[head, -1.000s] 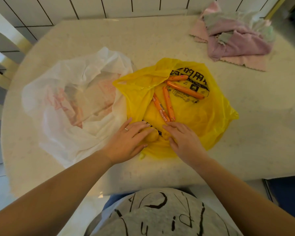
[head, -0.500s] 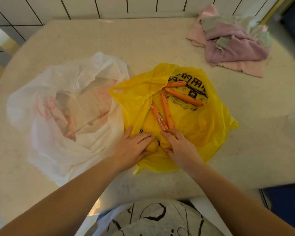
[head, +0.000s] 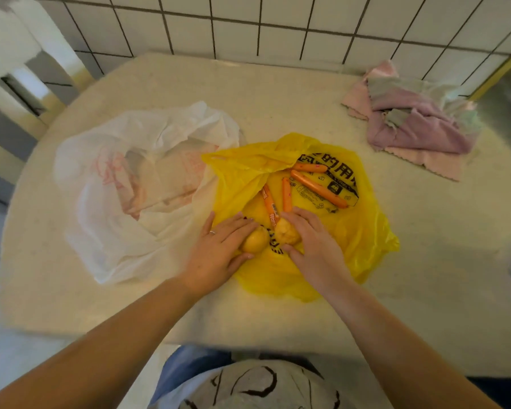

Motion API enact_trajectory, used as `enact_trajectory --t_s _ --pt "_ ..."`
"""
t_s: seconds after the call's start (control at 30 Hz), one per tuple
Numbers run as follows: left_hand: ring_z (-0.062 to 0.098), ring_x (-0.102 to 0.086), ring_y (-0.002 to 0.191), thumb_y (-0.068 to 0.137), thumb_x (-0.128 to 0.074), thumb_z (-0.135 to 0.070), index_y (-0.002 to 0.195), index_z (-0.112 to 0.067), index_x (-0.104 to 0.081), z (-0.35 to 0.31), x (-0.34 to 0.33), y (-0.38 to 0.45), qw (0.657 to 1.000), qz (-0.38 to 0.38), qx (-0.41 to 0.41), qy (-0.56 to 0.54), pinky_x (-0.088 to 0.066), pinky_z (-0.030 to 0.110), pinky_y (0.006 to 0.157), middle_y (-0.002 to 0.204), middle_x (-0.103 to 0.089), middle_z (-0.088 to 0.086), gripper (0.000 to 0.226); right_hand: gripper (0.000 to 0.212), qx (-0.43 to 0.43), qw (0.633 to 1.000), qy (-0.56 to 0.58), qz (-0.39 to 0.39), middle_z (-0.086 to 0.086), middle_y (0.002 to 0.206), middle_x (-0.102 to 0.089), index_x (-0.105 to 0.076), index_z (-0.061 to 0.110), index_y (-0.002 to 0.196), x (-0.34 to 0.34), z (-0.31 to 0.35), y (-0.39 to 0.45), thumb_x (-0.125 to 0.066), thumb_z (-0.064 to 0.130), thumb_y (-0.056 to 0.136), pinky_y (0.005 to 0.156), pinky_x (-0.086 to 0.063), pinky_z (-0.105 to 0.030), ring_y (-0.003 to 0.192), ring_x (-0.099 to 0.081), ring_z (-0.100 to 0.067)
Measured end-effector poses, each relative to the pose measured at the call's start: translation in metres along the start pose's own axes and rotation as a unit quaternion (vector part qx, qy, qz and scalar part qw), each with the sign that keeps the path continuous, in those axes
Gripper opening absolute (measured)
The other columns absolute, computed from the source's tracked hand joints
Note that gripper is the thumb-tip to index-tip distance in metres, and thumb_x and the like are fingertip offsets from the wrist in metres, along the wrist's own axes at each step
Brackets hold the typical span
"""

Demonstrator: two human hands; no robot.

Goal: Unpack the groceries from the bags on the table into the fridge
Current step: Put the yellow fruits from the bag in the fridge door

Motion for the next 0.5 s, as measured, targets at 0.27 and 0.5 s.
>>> enact_trajectory --t_s 0.27,0.5 --pt "0.008 -0.036 0.129 0.087 -0.046 -0.051 0.138 -0.022 -0.039 -0.053 0.054 -0.031 0.975 -0.146 0.155 -0.067 -0.019 0.043 0.111 0.142 -0.045 0.000 0.059 0.060 0.129 0.988 0.077 -0.026 -0.001 0.142 -0.040 -0.047 0.024 0.134 0.036 0.039 -0.005 -0.071 0.020 0.079 0.107 -0.033 -0.041 0.131 -0.035 -0.015" --pt "0.012 -0.043 0.123 0.088 -0.048 -0.051 0.139 -0.024 -0.037 -0.074 0.111 -0.145 0.920 -0.245 0.305 -0.004 -0.039 0.053 0.102 0.138 -0.048 0.002 0.058 0.061 0.262 0.957 0.109 0.049 -0.005 0.141 -0.042 -0.048 0.020 0.133 0.007 0.132 -0.017 -0.073 0.014 0.078 0.102 -0.007 0.001 0.129 -0.034 -0.011"
Point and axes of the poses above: each hand's wrist, its own y-axis towards the middle knuckle, its own x-axis out of the back of the hand, z = x × y, the point moved 2 cm from there along y, towards the middle knuckle
